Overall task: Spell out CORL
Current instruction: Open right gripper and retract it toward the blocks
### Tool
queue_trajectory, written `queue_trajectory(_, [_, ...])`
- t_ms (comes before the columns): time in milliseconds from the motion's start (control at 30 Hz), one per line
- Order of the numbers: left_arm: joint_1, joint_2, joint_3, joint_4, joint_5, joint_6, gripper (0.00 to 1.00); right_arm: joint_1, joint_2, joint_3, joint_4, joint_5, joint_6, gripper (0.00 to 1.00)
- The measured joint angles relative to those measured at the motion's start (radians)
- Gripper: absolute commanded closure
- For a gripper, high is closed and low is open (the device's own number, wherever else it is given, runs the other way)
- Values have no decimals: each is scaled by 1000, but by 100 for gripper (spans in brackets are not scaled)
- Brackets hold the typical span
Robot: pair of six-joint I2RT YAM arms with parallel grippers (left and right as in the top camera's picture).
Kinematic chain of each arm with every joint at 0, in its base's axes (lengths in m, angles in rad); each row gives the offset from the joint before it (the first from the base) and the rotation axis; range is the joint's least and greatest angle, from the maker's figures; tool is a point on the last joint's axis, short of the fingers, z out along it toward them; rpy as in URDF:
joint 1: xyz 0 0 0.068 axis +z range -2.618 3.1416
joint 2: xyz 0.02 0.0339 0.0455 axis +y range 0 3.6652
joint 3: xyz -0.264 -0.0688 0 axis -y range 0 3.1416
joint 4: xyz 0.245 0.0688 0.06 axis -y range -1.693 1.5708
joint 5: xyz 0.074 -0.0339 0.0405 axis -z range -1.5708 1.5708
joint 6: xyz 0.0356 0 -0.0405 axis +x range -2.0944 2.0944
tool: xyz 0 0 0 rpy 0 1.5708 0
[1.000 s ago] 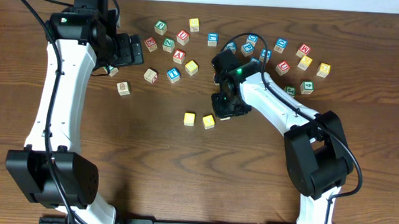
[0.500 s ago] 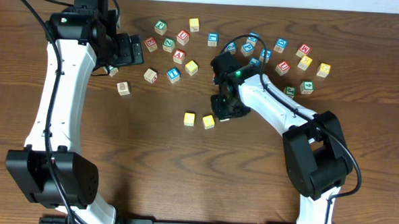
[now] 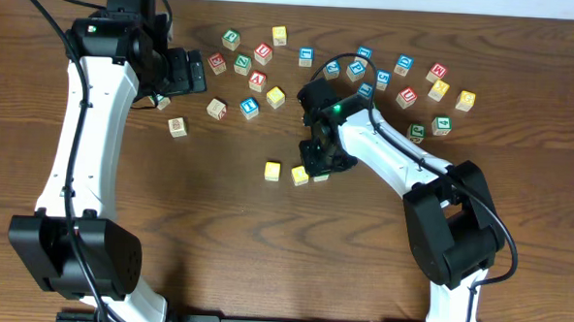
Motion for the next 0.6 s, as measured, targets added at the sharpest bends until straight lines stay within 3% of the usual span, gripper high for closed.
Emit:
queue_trajectory(267, [0, 0, 0, 0, 0, 0, 2, -31, 5, 115, -98, 0, -2, 63])
queue_trajectory(600, [0, 0, 0, 0, 0, 0, 2, -113, 5, 347, -161, 6, -6, 50])
